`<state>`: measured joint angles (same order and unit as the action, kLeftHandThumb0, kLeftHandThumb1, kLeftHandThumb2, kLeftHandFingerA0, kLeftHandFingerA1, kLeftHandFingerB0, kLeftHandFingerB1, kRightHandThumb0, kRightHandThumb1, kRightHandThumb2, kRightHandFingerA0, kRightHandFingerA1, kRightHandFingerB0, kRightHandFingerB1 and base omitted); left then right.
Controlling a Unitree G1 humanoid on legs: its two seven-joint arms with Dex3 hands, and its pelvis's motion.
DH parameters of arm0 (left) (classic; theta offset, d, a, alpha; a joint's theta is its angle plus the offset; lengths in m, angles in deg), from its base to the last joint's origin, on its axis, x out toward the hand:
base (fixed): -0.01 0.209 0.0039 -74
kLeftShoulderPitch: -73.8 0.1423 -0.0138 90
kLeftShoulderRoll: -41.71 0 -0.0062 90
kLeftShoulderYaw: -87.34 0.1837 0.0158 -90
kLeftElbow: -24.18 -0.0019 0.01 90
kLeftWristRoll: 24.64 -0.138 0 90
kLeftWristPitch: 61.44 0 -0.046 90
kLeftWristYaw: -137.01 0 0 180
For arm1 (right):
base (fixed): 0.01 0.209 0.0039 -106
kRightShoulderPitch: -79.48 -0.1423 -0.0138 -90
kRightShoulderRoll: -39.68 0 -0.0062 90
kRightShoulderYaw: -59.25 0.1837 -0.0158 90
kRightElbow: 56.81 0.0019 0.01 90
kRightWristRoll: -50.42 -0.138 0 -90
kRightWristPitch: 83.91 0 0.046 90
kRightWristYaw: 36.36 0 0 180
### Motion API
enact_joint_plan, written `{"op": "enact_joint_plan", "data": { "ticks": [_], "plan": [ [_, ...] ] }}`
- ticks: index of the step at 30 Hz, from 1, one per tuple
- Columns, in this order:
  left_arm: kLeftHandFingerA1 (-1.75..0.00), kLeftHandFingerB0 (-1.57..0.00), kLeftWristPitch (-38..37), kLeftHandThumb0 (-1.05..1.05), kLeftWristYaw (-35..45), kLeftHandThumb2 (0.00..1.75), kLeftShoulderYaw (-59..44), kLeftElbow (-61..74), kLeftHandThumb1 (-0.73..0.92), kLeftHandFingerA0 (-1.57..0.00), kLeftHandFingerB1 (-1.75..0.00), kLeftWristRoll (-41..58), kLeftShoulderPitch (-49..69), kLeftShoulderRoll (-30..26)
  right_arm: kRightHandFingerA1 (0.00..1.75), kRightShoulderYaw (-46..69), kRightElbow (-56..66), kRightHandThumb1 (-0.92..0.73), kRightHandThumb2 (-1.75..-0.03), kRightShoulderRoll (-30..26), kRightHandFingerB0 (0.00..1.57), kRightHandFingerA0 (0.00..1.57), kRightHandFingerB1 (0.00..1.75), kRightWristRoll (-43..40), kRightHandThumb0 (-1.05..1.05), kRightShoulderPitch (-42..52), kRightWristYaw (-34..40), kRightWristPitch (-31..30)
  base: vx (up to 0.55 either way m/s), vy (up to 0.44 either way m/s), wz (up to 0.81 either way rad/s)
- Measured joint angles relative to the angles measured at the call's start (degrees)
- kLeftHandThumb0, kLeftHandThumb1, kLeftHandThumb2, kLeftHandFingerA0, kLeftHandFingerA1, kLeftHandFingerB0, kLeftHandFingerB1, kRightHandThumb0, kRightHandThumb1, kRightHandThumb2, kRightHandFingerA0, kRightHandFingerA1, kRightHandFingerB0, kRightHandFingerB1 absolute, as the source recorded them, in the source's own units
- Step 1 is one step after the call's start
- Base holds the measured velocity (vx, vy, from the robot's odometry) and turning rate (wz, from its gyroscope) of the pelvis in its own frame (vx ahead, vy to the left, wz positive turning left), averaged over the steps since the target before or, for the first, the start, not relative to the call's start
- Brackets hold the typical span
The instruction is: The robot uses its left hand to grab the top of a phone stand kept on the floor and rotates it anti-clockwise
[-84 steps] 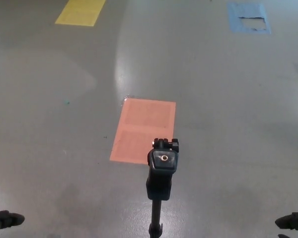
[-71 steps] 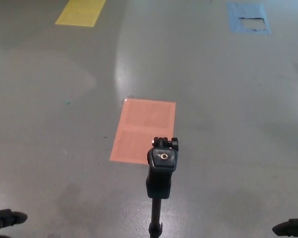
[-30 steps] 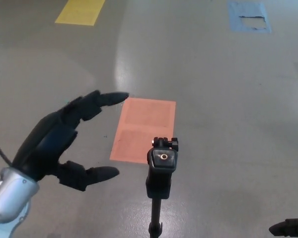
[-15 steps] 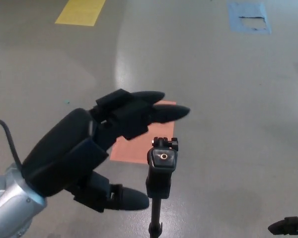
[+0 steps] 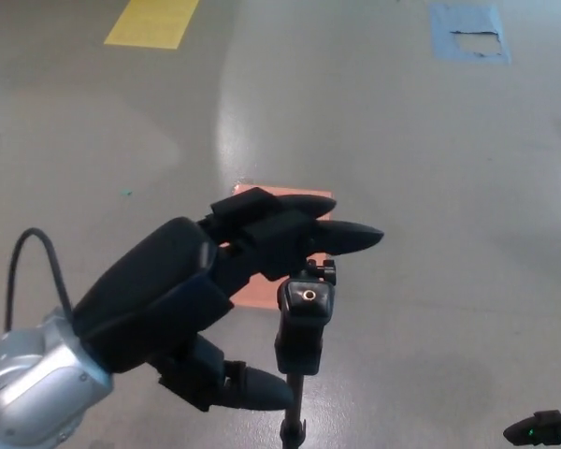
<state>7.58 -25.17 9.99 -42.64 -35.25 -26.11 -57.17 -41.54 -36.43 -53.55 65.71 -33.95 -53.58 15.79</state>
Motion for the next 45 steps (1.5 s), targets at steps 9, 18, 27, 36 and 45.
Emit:
{"op": "enact_joint_plan", "data": {
  "ticks": [9, 18, 27, 36, 45],
  "plan": [
    [-0.37, -0.29, 0.0, -0.59, -0.4, 0.67, 2.6, -7.0, 0.37, -0.23, -0.42, -4.4, -4.5, 3.5, 0.53, 0.0, -0.1, -0.66, -0.88, 0.0, 0.24, 0.48, 0.43, 0.1, -0.57, -0.9, -0.5, -0.2, 0.0, 0.0, 0.0],
    [-0.37, -0.31, 0.0, -0.56, -1.3, 0.64, 4.2, -10.0, 0.35, -0.26, -0.4, -7.9, -6.6, 5.7, 0.53, 0.0, -0.2, -0.66, -0.88, 0.0, 0.24, 0.47, 0.43, 0.1, -0.57, -1.1, -0.8, -0.2, 0.0, 0.0, 0.0],
    [-0.31, -0.35, 0.0, -0.51, -2.0, 0.53, 4.7, -11.1, 0.4, -0.3, -0.36, -10.0, -7.4, 6.9, 0.4, 0.1, -0.3, -0.77, -0.64, 0.0, 0.27, 0.54, 0.3, 0.1, -0.52, -1.2, -0.9, -0.4, 0.0, 0.0, 0.0],
    [-0.31, -0.37, 0.0, -0.51, -2.1, 0.53, 4.9, -12.0, 0.4, -0.32, -0.36, -11.3, -7.8, 7.6, 0.52, 0.1, -0.5, -0.66, -0.88, 0.0, 0.24, 0.48, 0.43, 0.1, -0.57, -1.3, -0.9, -0.4, 0.0, 0.0, 0.0],
    [-0.32, -0.38, 0.0, -0.52, -2.1, 0.53, 4.9, -12.6, 0.4, -0.33, -0.36, -11.8, -8.0, 7.7, 0.41, 0.1, -0.5, -0.77, -0.64, 0.0, 0.27, 0.56, 0.31, 0.1, -0.51, -1.4, -0.9, -0.4, 0.0, 0.0, 0.0]
  ]
}}
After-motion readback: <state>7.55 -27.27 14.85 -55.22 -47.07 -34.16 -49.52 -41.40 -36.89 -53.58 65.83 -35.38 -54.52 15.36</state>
